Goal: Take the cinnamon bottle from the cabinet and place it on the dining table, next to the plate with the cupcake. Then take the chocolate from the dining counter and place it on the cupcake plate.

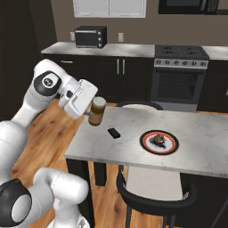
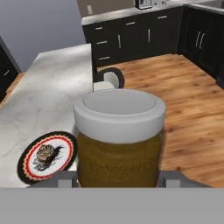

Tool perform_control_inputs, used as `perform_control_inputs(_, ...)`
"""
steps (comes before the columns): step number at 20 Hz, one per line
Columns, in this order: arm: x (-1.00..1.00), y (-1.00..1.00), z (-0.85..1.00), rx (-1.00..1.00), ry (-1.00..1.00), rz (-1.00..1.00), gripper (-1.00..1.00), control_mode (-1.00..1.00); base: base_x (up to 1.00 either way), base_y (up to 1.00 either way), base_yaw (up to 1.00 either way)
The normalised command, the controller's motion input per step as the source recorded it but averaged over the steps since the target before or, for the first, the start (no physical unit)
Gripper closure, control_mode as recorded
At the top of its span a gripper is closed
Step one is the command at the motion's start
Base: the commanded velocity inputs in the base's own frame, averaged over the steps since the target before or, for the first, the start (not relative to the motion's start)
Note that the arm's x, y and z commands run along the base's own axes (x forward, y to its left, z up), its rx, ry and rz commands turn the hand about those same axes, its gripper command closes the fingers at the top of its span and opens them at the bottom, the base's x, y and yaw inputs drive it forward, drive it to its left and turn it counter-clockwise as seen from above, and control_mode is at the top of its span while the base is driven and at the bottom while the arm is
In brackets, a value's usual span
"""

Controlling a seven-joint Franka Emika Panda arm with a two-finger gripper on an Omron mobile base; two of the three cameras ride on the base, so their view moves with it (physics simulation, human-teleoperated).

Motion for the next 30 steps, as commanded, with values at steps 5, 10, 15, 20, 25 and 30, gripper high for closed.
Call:
perform_control_inputs(5, 0.0, -0.66, -0.69, 0.07, 0.1, 0.09, 1.0, -1.0, 0.0, 0.0, 0.0)
perform_control_inputs(10, 0.23, -0.46, -0.59, -0.03, 0.13, 0.17, 1.0, -1.0, 0.0, 0.0, 0.0)
perform_control_inputs(15, 0.49, -0.11, -0.3, -0.17, 0.11, 0.18, 1.0, -1.0, 0.0, 0.0, 0.0)
perform_control_inputs(20, 0.46, -0.01, -0.32, -0.17, 0.02, 0.18, 1.0, -1.0, 0.0, 0.0, 0.0)
perform_control_inputs(25, 0.38, 0.0, -0.3, -0.07, 0.0, 0.08, 1.0, -1.0, 0.0, 0.0, 0.0)
perform_control_inputs(30, 0.24, 0.0, -0.13, -0.05, -0.01, 0.0, 1.0, -1.0, 0.0, 0.0, 0.0)
